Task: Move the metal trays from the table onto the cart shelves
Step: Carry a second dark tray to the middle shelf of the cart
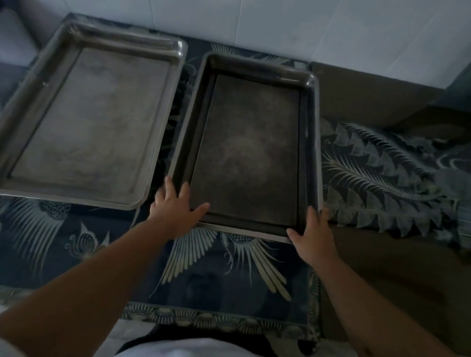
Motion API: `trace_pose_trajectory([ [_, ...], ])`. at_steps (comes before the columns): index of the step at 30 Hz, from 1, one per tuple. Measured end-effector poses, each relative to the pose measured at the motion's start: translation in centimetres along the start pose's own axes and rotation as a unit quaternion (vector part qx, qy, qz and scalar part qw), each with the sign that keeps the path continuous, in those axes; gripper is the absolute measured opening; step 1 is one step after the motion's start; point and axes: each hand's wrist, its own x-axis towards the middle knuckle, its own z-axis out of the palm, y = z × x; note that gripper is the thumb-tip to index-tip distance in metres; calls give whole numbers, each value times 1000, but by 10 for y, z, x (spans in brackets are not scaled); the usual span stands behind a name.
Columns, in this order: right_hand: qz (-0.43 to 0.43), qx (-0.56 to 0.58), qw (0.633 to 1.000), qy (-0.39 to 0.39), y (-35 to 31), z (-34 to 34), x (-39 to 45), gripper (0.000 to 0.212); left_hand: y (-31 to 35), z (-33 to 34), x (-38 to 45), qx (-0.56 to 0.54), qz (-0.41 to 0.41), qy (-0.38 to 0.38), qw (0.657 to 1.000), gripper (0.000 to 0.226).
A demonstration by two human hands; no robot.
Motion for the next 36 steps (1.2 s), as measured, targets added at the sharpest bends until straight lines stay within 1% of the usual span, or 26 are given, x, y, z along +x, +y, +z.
trace_pose_trajectory([
  [2, -3, -13, 1000, -1, 7, 2, 4, 75, 2, 4, -4, 21, -3, -1, 1000, 96],
  [4, -11, -32, 999, 12, 14, 2, 5, 72, 5, 9, -13, 41, 2, 1, 999, 96],
  [6, -26, -32, 999, 14, 22, 0, -1, 76, 7, 15, -25, 37, 2, 18, 999, 91],
  [8, -34, -32, 999, 2, 34, -1, -13, 81, 8, 21, -41, 10, -7, 44, 999, 80],
  [10, -36, -28, 999, -10, 47, 0, -34, 86, 5, 29, -59, -14, -6, 73, 997, 69],
  [12, -45, -43, 998, -23, 62, 1, -57, 92, -2, 37, -78, -24, -9, 97, 995, 64],
  [14, -43, -90, 994, -33, 75, 1, -78, 95, -9, 42, -94, -43, -40, 102, 993, 64],
  [16, -35, -121, 992, -27, 86, -3, -88, 92, -16, 46, -102, -81, -80, 96, 989, 61],
  [17, -30, -116, 993, -20, 89, -7, -87, 88, -18, 47, -102, -95, -93, 89, 987, 58],
  [19, -9, -64, 998, -17, 87, -19, -74, 78, -20, 45, -94, -131, -104, 66, 984, 47],
  [20, 1, -20, 999, -25, 84, -25, -64, 73, -19, 42, -87, -173, -108, 61, 977, 42],
  [22, 17, 70, 996, -46, 75, -30, -40, 61, -15, 36, -70, -278, -127, 64, 950, 39],
  [24, 49, 135, 989, -41, 67, -29, -19, 51, -14, 30, -51, -344, -146, 73, 925, 42],
  [26, 93, 165, 982, -13, 65, -24, -6, 45, -15, 28, -40, -364, -155, 67, 916, 44],
  [28, 103, 138, 985, 23, 68, -19, 0, 45, -17, 33, -38, -356, -157, 63, 919, 44],
  [30, 102, 130, 985, 44, 73, -15, -4, 45, -21, 39, -41, -358, -158, 65, 918, 41],
  [33, 110, 191, 975, 26, 82, -8, -20, 43, -29, 44, -54, -401, -168, 50, 899, 38],
  [36, 124, 269, 955, -1, 92, -2, -40, 38, -38, 49, -71, -413, -173, 29, 894, 45],
])
